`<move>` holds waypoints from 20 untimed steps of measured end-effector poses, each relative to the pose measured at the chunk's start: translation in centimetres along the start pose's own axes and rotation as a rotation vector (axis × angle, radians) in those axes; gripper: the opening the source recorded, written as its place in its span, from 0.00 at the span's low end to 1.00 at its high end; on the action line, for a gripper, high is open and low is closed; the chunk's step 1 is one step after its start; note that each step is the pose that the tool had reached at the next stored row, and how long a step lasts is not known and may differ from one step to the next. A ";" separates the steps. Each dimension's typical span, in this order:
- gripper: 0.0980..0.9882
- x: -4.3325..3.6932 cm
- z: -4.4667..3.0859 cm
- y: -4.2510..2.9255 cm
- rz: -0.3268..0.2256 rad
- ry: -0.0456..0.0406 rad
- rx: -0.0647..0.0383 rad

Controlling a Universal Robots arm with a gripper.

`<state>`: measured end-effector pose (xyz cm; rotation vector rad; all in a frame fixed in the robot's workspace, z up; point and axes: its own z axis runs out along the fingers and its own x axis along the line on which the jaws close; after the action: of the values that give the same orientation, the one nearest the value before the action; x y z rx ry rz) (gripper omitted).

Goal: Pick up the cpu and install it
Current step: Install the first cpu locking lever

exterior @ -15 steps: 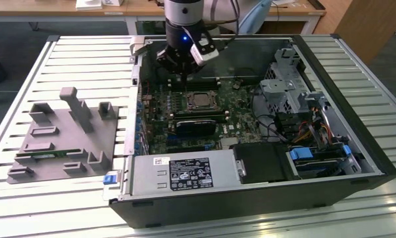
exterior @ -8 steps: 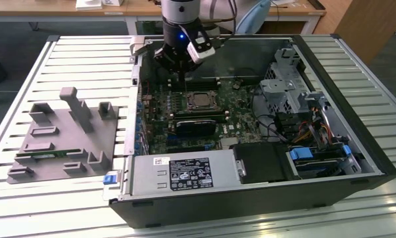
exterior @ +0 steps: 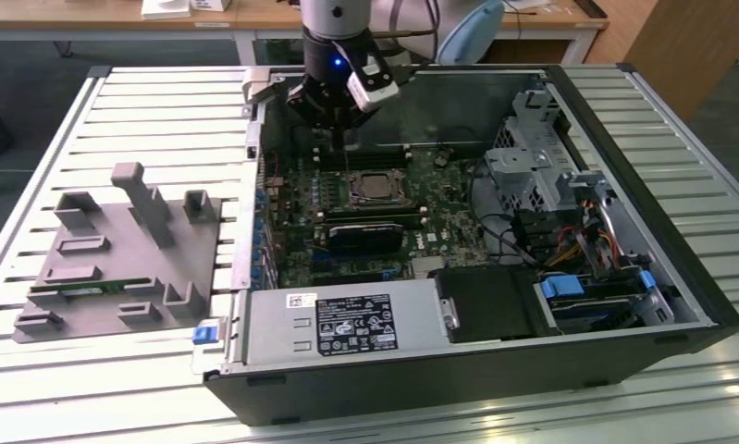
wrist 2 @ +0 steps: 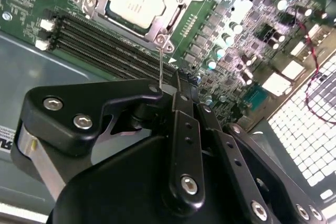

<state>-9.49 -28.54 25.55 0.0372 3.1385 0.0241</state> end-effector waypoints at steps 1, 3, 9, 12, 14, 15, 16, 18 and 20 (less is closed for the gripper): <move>0.01 -0.02 0.02 0.07 0.000 0.0000 0.000; 0.01 -0.25 0.05 0.14 0.000 0.0000 0.000; 0.01 -1.93 0.18 0.20 0.000 0.0008 0.000; 0.01 -3.09 0.28 0.23 0.000 0.0028 0.000; 0.01 -3.36 0.29 0.23 0.000 0.0032 0.000; 0.01 -3.36 0.29 0.23 0.000 0.0033 0.000; 0.01 -3.36 0.29 0.23 0.000 0.0034 -0.001; 0.01 -3.37 0.31 0.17 0.000 0.0035 -0.017; 0.01 -3.36 0.39 0.11 0.000 0.0043 -0.040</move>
<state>-6.12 -28.51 25.17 0.0372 3.1413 0.0864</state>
